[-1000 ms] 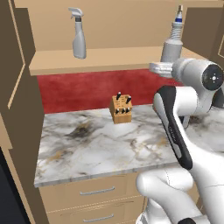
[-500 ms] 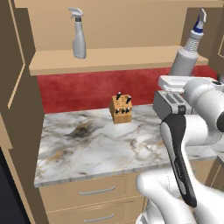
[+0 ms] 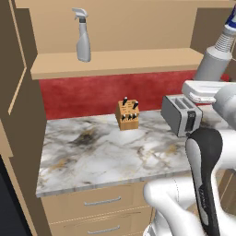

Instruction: Locate and retrieve the spray and spray from the cabinet. Place them next to the sink.

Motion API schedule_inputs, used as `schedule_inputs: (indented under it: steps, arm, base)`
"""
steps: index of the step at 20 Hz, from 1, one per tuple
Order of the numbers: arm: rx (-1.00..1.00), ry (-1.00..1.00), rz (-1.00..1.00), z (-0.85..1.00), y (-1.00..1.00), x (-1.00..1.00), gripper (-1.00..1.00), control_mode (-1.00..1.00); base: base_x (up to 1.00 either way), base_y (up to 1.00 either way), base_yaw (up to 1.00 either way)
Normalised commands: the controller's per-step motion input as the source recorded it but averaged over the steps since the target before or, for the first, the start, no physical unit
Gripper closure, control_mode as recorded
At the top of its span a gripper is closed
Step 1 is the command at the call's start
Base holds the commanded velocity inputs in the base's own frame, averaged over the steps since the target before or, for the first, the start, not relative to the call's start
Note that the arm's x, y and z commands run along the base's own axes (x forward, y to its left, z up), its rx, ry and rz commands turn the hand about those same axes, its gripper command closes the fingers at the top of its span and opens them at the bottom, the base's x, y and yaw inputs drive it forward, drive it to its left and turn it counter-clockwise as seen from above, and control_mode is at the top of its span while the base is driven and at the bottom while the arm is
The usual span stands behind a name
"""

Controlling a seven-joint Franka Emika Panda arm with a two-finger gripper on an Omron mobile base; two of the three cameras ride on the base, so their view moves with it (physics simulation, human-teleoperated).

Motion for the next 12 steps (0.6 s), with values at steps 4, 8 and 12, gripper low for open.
schedule_inputs:
  steps: [4,8,12]
  arm:
    - [-0.01,-0.01,0.00,-0.04,0.00,-0.37,1.00,-1.00]
    - [0.00,-0.01,0.00,-0.05,0.00,-0.32,1.00,-1.00]
    - [0.00,0.00,0.00,0.00,0.00,-0.02,1.00,-1.00]
  base:
    - [0.00,0.00,0.00]
    - [0.00,0.00,0.00]
    - [0.00,0.00,0.00]
